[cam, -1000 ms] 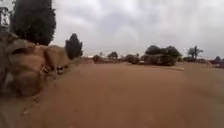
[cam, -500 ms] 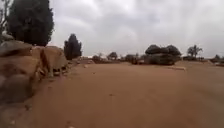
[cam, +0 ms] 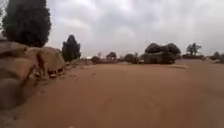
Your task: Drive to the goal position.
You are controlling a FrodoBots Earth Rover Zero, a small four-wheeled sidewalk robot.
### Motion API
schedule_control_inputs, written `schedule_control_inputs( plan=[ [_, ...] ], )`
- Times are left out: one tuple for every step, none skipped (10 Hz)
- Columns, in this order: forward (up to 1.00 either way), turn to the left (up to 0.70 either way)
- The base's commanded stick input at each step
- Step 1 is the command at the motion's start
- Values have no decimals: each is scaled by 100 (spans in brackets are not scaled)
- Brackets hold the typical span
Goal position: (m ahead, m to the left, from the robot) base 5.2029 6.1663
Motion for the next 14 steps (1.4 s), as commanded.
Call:
schedule_control_inputs(
  plan=[
    [50,0],
    [50,0],
    [50,0],
    [50,0],
    [50,0],
    [50,0],
    [50,0],
    [50,0],
    [50,0],
    [50,0],
    [50,0],
    [50,0],
    [50,0],
    [50,0]
  ],
)
